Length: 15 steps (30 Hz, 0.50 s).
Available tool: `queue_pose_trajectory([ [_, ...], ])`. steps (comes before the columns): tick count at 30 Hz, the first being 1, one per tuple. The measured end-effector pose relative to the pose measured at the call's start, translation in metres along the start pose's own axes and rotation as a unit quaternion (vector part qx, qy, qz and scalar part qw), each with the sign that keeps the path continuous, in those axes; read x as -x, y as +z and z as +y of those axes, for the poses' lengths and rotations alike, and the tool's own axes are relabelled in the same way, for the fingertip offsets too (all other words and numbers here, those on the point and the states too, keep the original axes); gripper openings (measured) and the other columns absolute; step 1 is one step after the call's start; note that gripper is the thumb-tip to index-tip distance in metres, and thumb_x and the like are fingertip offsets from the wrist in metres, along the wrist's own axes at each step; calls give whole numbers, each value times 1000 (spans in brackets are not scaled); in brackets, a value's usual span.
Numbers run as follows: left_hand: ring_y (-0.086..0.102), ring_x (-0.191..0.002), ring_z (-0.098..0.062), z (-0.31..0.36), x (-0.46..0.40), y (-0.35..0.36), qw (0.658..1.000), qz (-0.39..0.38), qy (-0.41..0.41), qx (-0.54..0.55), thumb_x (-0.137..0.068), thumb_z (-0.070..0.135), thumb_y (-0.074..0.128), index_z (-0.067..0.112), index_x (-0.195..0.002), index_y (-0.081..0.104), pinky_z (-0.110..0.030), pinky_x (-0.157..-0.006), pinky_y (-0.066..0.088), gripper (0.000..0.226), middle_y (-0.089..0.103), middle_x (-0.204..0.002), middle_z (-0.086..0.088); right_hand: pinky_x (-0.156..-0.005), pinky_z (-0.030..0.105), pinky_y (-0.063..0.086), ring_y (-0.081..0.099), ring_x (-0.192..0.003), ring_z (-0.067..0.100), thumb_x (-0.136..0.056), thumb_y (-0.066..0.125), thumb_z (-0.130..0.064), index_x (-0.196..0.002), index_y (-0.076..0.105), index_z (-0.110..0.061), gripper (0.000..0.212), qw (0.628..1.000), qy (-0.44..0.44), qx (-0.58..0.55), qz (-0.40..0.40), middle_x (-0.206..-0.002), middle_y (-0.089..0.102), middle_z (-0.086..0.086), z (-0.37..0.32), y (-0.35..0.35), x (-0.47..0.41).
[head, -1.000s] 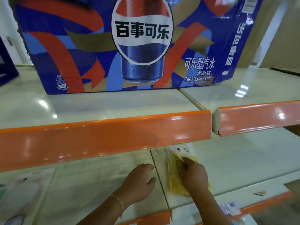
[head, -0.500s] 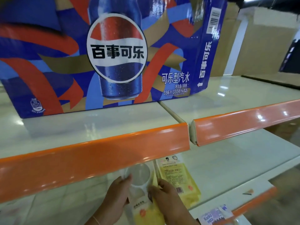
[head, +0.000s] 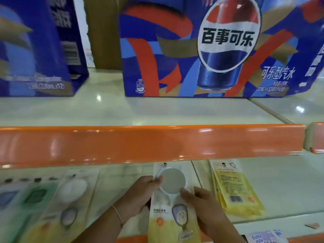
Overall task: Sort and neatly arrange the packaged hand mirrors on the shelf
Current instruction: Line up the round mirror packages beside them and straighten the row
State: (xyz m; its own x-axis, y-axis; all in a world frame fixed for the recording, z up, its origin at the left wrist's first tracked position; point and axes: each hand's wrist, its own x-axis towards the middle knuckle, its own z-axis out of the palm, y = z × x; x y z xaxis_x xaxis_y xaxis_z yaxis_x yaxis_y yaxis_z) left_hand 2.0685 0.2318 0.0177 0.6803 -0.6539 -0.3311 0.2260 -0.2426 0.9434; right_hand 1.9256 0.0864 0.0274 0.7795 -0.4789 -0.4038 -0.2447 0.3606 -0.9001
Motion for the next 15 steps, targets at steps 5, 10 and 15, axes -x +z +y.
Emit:
queue_pose_trajectory([
  [5,58,-62,-25,-7,17,-39,999,10,-11,-38,-83,47,67,-9,-90,60,-32,-61,41,57,58,-70,-17,-84,51,53,68,-88,40,-86,67,-6,-95,74,-1,13,999,-10,44,-17,-95,72,26,9,41,-2],
  [10,34,-41,-11,-14,31,-76,986,89,13,-143,-89,40,64,15,-60,38,-19,-44,30,46,32,-48,4,-69,39,55,69,-73,26,-84,71,-17,-92,75,-14,10,984,-35,175,12,-80,75,11,25,87,-13],
  [15,58,-56,-5,-26,58,-127,916,195,82,-340,-93,44,51,24,-90,65,-25,-56,49,25,64,-65,7,-69,41,58,72,-76,28,-83,72,-18,-95,72,-16,13,971,-35,233,45,-77,75,7,43,131,-27],
])
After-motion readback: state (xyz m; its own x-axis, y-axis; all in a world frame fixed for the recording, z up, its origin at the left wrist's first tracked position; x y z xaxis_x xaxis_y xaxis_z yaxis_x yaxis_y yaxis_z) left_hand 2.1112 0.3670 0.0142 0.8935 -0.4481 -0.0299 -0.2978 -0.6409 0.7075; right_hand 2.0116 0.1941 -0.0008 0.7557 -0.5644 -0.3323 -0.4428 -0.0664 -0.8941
